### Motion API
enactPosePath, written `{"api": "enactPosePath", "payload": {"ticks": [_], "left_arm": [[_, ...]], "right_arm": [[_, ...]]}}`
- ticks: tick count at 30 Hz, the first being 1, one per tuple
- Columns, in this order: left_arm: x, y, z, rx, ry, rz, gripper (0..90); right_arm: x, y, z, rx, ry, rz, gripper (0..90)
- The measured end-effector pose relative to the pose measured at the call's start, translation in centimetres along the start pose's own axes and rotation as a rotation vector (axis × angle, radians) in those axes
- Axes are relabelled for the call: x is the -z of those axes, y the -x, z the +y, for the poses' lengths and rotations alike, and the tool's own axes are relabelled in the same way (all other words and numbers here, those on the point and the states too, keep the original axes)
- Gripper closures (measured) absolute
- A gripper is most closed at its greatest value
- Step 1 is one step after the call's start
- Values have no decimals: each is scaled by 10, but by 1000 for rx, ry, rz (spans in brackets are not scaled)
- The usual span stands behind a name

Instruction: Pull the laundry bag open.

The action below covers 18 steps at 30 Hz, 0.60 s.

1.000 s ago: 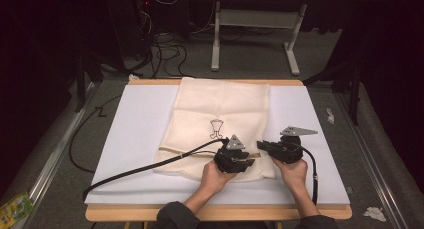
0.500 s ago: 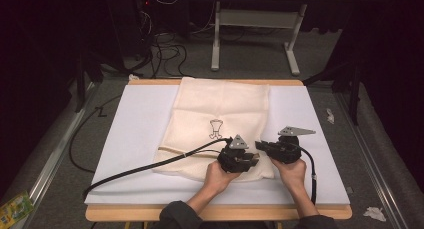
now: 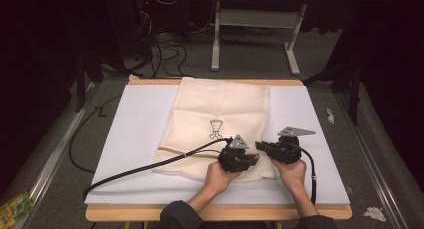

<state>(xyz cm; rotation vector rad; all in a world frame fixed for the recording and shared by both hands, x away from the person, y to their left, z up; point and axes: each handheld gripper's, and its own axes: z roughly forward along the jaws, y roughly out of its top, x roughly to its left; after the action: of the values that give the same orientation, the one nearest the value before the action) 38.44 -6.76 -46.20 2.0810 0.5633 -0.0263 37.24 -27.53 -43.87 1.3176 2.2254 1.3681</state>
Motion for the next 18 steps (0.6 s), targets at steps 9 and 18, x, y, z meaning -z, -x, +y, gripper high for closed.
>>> {"api": "enactPosePath", "payload": {"ticks": [9, 18], "left_arm": [[1, 0, 0, -10, 0, -2, 863], [4, 1, 0, -25, -16, -5, 867]], "right_arm": [[0, 1, -1, 5, 3, 6, 874], [4, 5, -8, 8, 10, 12, 875]]}}
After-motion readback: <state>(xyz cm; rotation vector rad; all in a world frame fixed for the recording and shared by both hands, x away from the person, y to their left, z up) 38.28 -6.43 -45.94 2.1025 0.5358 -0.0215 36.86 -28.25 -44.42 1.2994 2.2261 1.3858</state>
